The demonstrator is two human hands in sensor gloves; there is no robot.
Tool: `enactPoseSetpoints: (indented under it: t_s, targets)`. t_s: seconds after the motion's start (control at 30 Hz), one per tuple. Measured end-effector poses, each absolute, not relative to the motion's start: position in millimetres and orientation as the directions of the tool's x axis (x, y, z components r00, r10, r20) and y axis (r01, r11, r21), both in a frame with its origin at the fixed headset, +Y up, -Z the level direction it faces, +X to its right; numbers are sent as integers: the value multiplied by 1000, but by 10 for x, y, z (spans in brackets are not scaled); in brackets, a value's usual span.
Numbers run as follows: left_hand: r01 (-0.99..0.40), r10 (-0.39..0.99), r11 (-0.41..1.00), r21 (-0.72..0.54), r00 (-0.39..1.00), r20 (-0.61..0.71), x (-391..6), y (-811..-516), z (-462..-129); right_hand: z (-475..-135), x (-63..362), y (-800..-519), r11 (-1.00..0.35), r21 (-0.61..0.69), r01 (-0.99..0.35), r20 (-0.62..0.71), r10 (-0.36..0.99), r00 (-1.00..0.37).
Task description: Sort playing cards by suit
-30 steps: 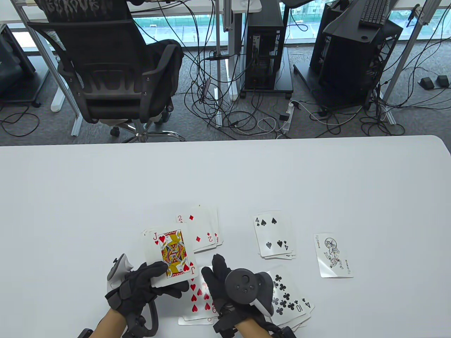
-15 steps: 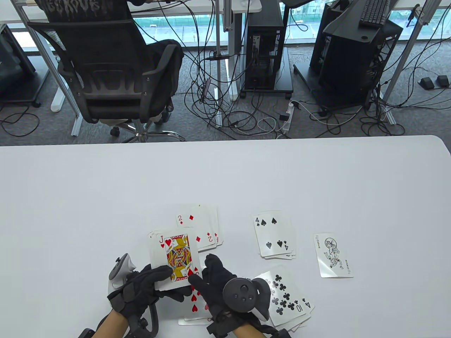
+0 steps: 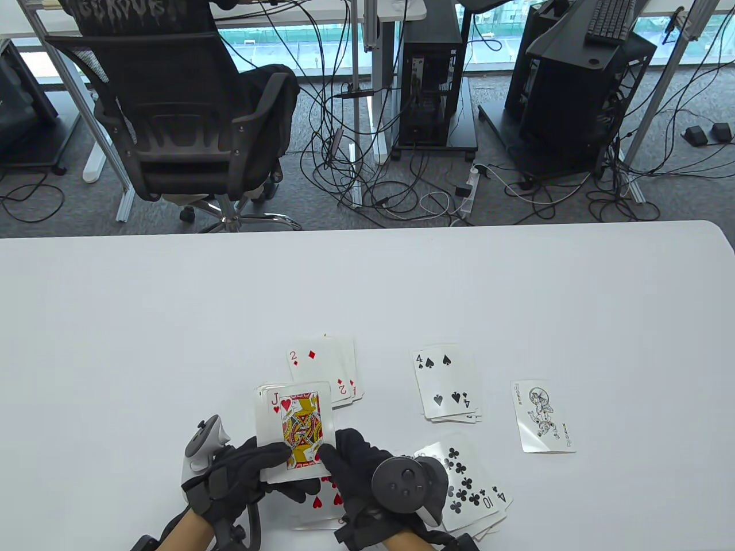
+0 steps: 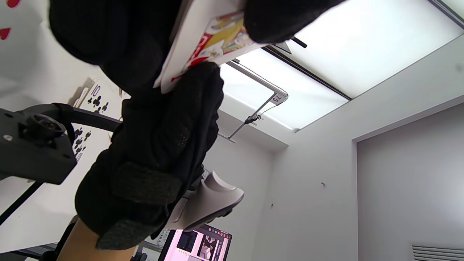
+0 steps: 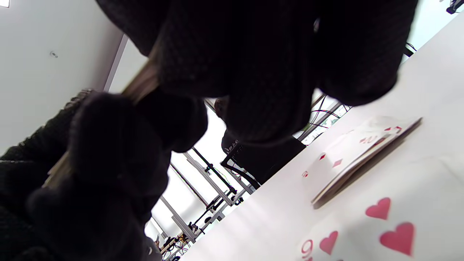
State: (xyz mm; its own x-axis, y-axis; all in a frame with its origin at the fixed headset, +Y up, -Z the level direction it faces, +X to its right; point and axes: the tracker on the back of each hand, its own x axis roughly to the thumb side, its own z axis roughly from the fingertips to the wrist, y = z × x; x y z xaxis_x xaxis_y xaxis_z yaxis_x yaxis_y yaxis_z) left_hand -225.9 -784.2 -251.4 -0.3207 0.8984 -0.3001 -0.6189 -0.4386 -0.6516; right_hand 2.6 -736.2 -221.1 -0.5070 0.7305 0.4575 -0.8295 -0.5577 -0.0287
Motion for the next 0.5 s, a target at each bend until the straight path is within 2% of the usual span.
enactPoseSetpoints:
  t_s: [0.2, 0.5]
  targets:
    - [-621, 908, -419, -663, -302, -291, -2245, -7822, -2500, -2158, -49, -7342, -614, -19, -789, 509, 674, -536]
    - [-602, 893, -450, -660, -327, -311, -2228, -7848, -2498, -2193, 14, -7356, -511, 44, -859, 480, 764, -430]
